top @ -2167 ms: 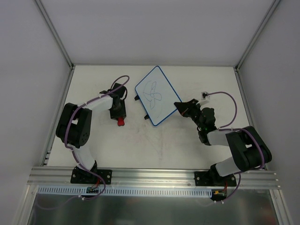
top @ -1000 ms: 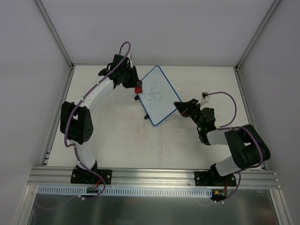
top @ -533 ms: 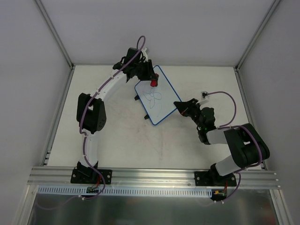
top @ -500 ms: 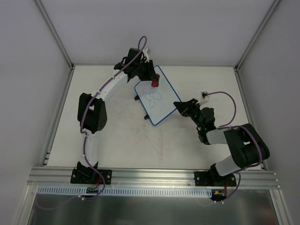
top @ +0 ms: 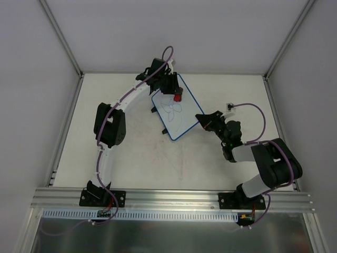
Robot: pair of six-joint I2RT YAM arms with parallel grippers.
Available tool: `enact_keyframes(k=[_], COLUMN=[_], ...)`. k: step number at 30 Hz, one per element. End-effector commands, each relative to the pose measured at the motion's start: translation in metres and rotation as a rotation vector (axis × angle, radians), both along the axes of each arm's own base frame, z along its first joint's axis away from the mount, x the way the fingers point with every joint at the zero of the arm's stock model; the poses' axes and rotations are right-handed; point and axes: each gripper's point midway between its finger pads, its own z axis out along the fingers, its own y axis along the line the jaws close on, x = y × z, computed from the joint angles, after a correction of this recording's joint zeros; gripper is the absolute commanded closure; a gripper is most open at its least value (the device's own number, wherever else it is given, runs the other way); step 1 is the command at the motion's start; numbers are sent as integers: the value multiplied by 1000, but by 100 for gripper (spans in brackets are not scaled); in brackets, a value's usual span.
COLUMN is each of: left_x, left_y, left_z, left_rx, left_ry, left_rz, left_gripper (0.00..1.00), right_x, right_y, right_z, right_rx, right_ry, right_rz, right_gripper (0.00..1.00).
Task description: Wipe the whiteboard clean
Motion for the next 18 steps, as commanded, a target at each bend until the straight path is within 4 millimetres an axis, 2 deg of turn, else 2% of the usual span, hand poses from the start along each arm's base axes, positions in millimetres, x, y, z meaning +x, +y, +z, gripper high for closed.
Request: enact_keyframes(k=[1,7,11,12,14,15,18], left_x=[21,32,37,39,35,34,24], left_y=[12,39,66,80,88,101,108], left_z=[-12,-28,-45,-54,-67,-77,-93], left_rx=[58,160,193,182,139,120,107], left_ry=[-39,-59,-19,23,93,146,211], left_rz=[75,196,290,331,338,370,381], left_gripper=[100,100,100,100,100,100,100], right_x=[-2,-2,-3,-2,-3,-2,-3], right_y=[9,9,9,9,9,9,9], right_z=[14,14,14,15,15,16,15], right_rx=[-19,-19,-17,-16,-16,-15,-16], right_ry=[-83,-83,-83,-86,-86,-89,-88], right_rz=[47,47,48,47,50,48,50], right_gripper=[100,100,100,100,100,100,100])
